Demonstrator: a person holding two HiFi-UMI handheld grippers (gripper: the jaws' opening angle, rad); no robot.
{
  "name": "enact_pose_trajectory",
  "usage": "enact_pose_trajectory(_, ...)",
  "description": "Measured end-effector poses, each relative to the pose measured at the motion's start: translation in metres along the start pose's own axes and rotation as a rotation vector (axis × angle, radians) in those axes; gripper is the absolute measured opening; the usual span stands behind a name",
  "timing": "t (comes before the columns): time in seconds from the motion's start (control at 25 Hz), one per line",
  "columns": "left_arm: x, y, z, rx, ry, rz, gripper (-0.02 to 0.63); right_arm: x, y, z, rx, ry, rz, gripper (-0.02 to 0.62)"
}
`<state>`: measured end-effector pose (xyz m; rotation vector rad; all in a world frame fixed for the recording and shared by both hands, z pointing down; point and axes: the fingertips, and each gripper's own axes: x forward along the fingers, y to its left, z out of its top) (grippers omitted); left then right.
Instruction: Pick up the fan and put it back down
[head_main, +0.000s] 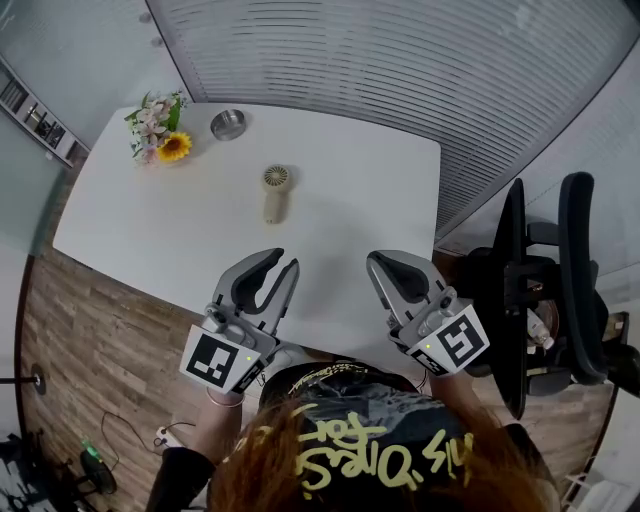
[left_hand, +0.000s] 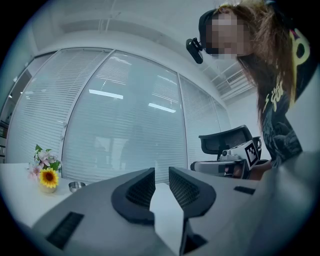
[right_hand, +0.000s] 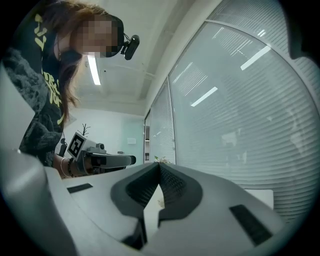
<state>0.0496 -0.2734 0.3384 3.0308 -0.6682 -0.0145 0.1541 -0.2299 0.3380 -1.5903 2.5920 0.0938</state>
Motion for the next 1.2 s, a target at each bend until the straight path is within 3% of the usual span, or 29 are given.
enact_pose_trajectory(0.32, 0.001, 0.003, 0.004, 0.009, -0.004, -0.003, 0.074, 0.004, 0.003, -0.004, -0.066, 0.043, -0.003, 0.003)
enact_pose_trajectory(0.84, 0.000, 0.005, 0.008, -0.013, -0.028, 0.000, 0.071, 0.000, 0.005, -0.001, -0.072, 0.034, -0.018, 0.003)
enact_pose_trajectory(1.2, -0.002, 0.006, 0.005, -0.018, -0.046, 0.008, 0.069, -0.001, 0.008, -0.004, -0.022, 0.056, -0.032, 0.003)
